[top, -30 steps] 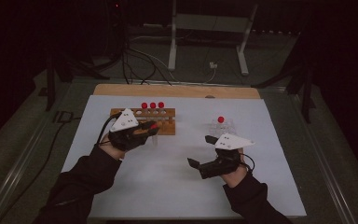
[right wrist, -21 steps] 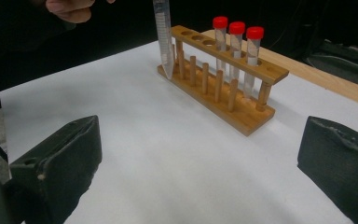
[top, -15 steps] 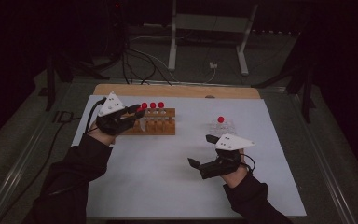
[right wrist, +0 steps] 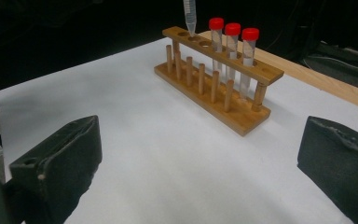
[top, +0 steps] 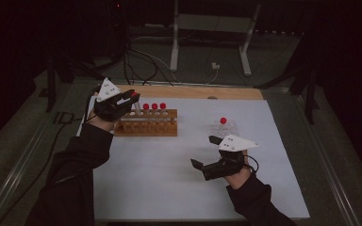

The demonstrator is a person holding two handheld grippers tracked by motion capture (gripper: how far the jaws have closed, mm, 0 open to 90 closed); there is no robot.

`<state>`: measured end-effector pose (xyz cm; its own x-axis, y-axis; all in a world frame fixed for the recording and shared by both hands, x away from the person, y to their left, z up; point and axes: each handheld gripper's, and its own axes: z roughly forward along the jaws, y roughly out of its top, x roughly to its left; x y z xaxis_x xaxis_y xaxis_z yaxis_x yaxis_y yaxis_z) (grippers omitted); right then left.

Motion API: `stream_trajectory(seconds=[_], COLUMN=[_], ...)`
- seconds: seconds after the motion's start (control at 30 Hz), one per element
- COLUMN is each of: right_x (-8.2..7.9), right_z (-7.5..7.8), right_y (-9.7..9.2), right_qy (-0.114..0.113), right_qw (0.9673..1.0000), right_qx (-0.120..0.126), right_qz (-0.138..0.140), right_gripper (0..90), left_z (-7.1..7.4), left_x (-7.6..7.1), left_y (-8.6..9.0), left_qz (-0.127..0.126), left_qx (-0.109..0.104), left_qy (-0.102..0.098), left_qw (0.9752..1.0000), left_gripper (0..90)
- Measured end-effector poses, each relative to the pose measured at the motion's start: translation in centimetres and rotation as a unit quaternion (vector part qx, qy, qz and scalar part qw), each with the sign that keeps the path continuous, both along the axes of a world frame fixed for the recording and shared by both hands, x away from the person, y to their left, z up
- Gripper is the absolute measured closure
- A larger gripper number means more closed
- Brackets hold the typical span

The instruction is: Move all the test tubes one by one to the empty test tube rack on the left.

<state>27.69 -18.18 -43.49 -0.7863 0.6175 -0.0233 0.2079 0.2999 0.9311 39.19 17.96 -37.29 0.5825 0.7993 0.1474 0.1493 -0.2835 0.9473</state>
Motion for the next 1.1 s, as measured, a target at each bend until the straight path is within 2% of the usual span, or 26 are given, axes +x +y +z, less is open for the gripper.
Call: stream_trajectory(seconds=[0.07,0.17,0.27,0.33,0.4,0.43,0.77,1.0,1.1], right_x=[0.0,0.0,0.0,0.1,0.1,0.1,0.1,0.1,0.2], right_z=[0.0,0.0,0.0,-0.1,-0.1,-0.1,0.0,-0.1,-0.1], right_y=[0.0,-0.1,-0.1,-0.2,-0.2,-0.2,-0.3,-0.3,-0.4], right_qy=[-0.001,-0.001,-0.001,-0.003,-0.002,-0.002,0.000,0.001,0.001], right_qw=[1.0000,1.0000,1.0000,1.0000,1.0000,1.0000,1.0000,1.0000,1.0000], right_qx=[0.001,0.002,0.003,0.002,0.001,0.002,0.004,0.003,0.004], right_qz=[0.001,0.001,0.001,0.001,0.001,0.001,0.002,0.004,0.003], right_gripper=[0.0,0.0,0.0,0.0,0.0,0.0,0.0,0.0,0.0], left_z=[-0.1,-0.5,-1.1,-1.5,-1.9,-2.2,-4.6,-6.1,-6.7], left_x=[0.5,1.1,2.0,2.3,2.6,2.8,3.4,3.6,3.7], left_y=[0.0,0.1,0.2,0.3,0.3,0.4,0.0,-0.7,-0.7], left_qz=[0.008,0.017,0.038,0.039,0.044,0.045,0.047,0.043,0.045], left_qx=[0.001,-0.009,-0.020,-0.031,-0.027,-0.035,-0.032,-0.012,-0.010], left_qy=[0.000,-0.002,0.001,0.006,0.007,0.010,0.038,0.051,0.060], left_qw=[1.0000,0.9998,0.9991,0.9987,0.9986,0.9983,0.9977,0.9977,0.9971], left_gripper=[72.0,72.0,72.0,72.0,72.0,72.0,71.9,71.8,71.9])
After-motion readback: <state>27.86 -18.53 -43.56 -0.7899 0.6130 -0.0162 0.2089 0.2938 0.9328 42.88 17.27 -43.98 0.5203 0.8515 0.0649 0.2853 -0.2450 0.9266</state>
